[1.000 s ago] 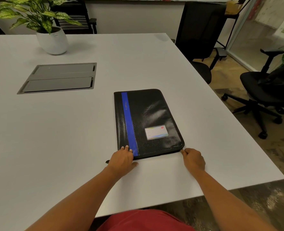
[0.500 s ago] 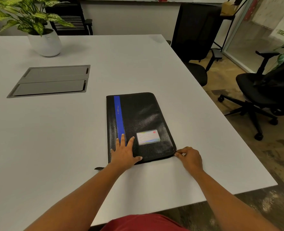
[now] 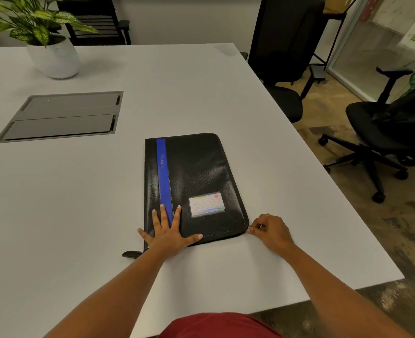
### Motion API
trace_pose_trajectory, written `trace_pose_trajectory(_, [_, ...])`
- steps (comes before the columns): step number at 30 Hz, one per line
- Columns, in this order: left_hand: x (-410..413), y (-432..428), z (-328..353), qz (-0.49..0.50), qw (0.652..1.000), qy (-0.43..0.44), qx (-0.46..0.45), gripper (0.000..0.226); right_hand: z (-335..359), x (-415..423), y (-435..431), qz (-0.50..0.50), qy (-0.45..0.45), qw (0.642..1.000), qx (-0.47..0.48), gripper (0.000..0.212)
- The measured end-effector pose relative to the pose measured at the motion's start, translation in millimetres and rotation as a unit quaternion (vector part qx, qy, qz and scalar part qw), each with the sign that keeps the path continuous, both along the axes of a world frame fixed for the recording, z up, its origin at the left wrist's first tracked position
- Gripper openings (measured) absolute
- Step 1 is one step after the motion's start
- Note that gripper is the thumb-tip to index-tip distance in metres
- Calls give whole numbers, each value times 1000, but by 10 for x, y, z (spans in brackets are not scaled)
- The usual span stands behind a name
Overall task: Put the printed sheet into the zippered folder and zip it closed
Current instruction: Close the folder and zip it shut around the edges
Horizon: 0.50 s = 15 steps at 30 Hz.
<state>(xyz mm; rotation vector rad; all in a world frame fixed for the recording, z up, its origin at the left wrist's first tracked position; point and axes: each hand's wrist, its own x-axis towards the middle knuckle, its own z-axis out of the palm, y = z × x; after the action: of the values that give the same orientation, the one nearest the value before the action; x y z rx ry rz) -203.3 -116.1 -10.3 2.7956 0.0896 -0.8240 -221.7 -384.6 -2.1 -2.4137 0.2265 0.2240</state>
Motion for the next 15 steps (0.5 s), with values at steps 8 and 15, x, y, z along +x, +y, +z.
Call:
trace_pose_trajectory(8, [32,-6,-40,-2,1000,13,19,107,38,227,-65,48,-6,998,-29,8])
trace_pose_trajectory(15, [26,-4,-57,13,1000,1,5,109,47,296,-76,22,18,997,75,12])
